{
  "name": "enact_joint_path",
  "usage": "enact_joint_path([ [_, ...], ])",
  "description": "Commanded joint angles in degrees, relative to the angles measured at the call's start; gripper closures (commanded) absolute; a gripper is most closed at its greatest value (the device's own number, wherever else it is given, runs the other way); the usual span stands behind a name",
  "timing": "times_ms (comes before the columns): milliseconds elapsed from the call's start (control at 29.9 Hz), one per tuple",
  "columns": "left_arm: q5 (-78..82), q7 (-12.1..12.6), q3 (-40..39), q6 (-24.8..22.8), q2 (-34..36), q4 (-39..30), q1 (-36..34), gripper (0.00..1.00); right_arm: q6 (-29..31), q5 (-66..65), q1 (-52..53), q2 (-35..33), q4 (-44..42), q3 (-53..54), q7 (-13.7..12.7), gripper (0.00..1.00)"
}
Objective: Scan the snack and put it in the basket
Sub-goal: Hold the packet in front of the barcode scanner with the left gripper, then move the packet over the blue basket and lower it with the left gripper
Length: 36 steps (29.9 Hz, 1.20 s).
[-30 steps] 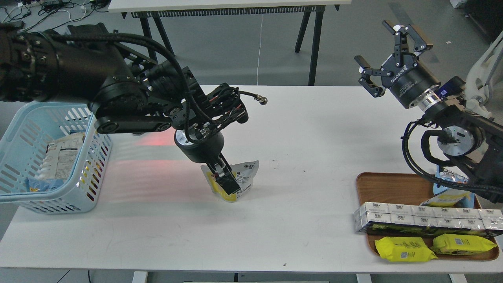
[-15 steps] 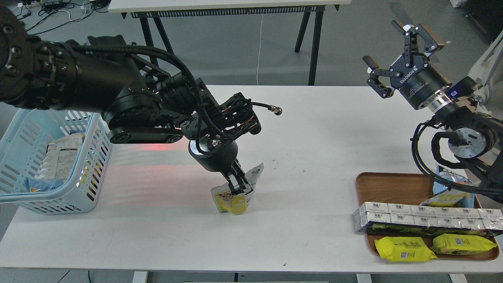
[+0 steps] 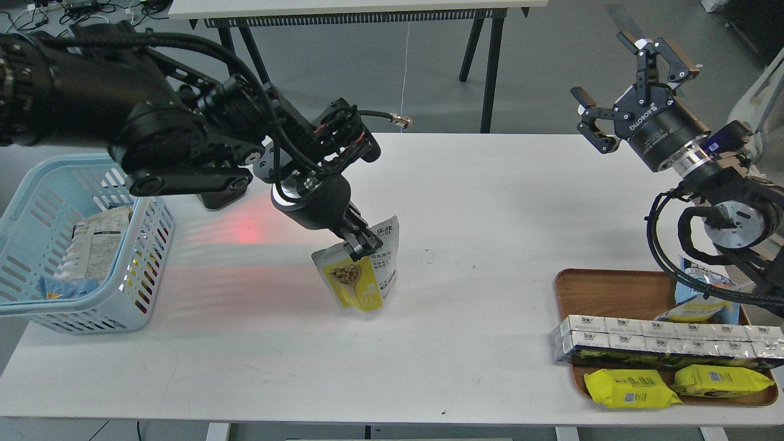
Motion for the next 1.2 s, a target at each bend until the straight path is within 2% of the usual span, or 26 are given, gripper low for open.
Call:
enact_joint_path([
  [0,1.0,0.0,1.6,0.0,4.9,0.2,-2.1,1.0,0.0,0.0,0.0,0.0,0.1,0.1,0.0,0.05],
  [134,4.1,0.0,3.3,0.0,7.5,2.0,-2.6,1.0,0.0,0.0,0.0,0.0,0.1,0.2,0.0,0.05],
  [334,4.9,0.0,8.1,0.5,9.1,9.2,-0.9,1.0,0.0,0.0,0.0,0.1,0.9,0.1,0.0,0.05],
  [668,6.8,0.0,7.8,0.8,12.0,13.7,4.0,1.0,0.0,0.0,0.0,0.0,1.4,0.1,0.0,0.05],
  [768,6.9,0.0,6.9,1.1,15.9,13.2,2.6,1.0,0.0,0.0,0.0,0.0,1.4,0.1,0.0,0.05],
  [1002,10.5,0.0,6.2,1.4,25.3,13.1,-6.8,1.0,0.0,0.0,-0.1,0.0,1.3,0.1,0.0,0.05],
  [1169,16.5,0.0,6.5,1.3,28.6,15.5,-8.1,1.0,0.0,-0.1,0.0,0.4,1.0,0.1,0.0,0.05],
])
